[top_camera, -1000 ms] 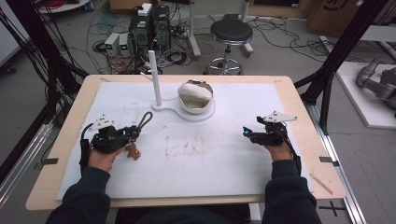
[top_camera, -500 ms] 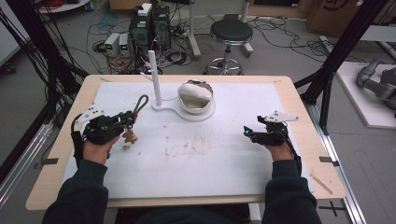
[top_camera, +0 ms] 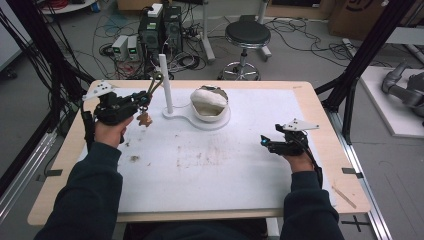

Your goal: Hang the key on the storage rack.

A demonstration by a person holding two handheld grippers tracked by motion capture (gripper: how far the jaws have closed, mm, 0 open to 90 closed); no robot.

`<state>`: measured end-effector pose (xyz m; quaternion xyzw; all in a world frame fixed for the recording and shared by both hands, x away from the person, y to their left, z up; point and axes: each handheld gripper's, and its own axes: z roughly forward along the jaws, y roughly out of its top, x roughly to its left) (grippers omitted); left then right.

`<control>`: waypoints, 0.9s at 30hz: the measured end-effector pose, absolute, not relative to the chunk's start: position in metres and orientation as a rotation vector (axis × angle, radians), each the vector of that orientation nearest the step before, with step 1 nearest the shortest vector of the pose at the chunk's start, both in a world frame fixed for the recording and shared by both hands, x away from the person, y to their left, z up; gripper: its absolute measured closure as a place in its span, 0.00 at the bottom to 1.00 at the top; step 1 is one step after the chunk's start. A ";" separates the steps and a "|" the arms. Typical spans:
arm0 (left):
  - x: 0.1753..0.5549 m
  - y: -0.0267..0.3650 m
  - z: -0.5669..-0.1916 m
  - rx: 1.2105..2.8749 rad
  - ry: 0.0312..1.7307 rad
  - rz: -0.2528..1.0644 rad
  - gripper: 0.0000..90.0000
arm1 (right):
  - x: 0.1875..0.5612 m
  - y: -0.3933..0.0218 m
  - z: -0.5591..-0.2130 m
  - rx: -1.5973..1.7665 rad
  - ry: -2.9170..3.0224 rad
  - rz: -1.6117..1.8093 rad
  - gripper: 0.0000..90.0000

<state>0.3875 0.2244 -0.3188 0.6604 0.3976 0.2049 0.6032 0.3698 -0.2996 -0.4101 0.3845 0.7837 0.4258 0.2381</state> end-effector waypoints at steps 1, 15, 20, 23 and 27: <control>0.392 0.224 -0.319 1.534 0.932 0.473 0.86 | 0.370 -0.300 -0.410 1.050 2.148 1.163 0.28; 0.433 0.210 -0.335 1.569 1.076 0.459 0.86 | 0.370 -0.299 -0.411 1.052 2.158 1.162 0.28; 0.437 0.206 -0.343 1.622 1.090 0.460 0.85 | 0.370 -0.301 -0.411 1.058 2.153 1.163 0.28; 0.437 0.209 -0.347 1.616 1.097 0.444 0.85 | 0.369 -0.302 -0.410 1.054 2.145 1.165 0.28; 0.433 0.211 -0.349 1.623 1.089 0.400 0.75 | 0.368 -0.302 -0.410 1.051 2.141 1.166 0.28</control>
